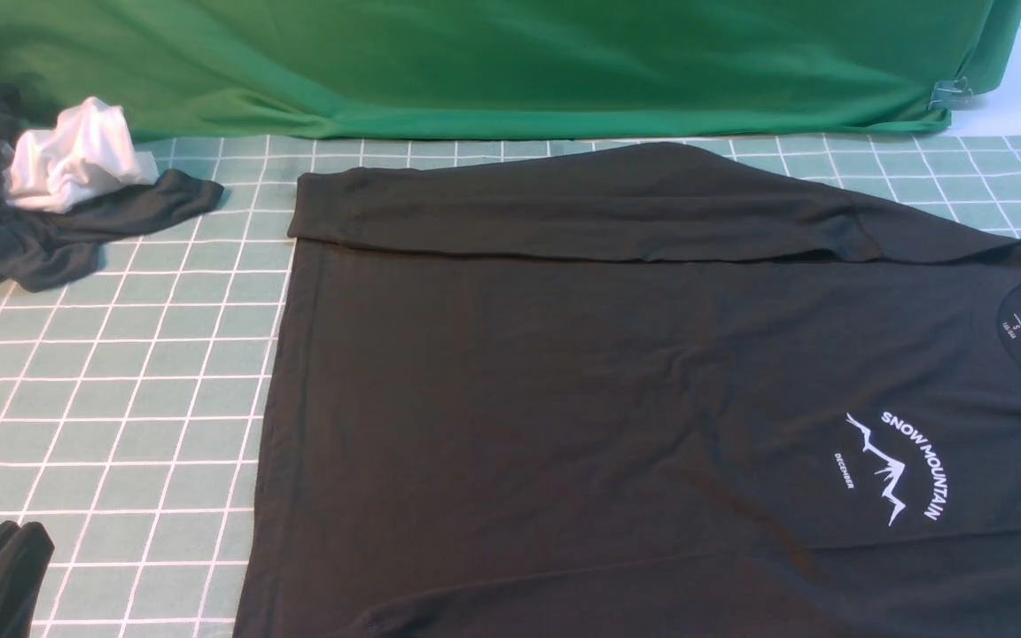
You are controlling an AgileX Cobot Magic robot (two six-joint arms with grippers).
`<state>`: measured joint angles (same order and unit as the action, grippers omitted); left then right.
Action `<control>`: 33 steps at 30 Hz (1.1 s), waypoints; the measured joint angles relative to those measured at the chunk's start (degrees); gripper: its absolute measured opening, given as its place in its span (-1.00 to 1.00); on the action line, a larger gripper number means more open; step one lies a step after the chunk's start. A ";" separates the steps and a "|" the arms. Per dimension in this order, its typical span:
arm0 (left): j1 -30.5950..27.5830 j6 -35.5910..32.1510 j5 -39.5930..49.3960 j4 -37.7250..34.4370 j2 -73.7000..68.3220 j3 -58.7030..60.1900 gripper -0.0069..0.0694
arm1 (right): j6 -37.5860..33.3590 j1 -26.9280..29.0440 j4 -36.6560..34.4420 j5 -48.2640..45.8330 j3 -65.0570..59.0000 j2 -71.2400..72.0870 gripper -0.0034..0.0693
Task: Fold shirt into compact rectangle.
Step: 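Grasp the left edge of the dark T-shirt lying flat on the table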
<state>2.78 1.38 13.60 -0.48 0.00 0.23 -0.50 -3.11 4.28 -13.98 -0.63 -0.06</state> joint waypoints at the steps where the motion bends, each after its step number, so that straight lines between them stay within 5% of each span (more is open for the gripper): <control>1: 0.00 0.00 0.00 0.00 0.00 0.00 -0.73 | 0.00 0.00 0.00 0.00 0.00 0.00 -0.25; 20: 0.00 0.00 -0.52 0.96 0.00 0.00 -0.73 | 0.10 0.00 -0.19 1.65 0.00 0.00 -0.24; 23: 0.00 5.53 -2.39 -9.10 0.00 0.00 -0.73 | 7.32 0.00 -6.30 5.16 0.00 0.00 -0.24; 28: 0.00 22.68 -3.29 -41.52 0.00 0.00 -0.73 | 24.91 0.00 -14.39 9.79 0.00 0.00 -0.24; 33: 0.00 25.75 -3.59 -46.07 0.00 0.00 -0.73 | 30.37 0.00 -15.37 11.89 0.00 0.00 -0.24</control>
<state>2.78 27.13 10.01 -46.55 0.00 0.23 29.86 -3.11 -11.09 -2.09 -0.63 -0.06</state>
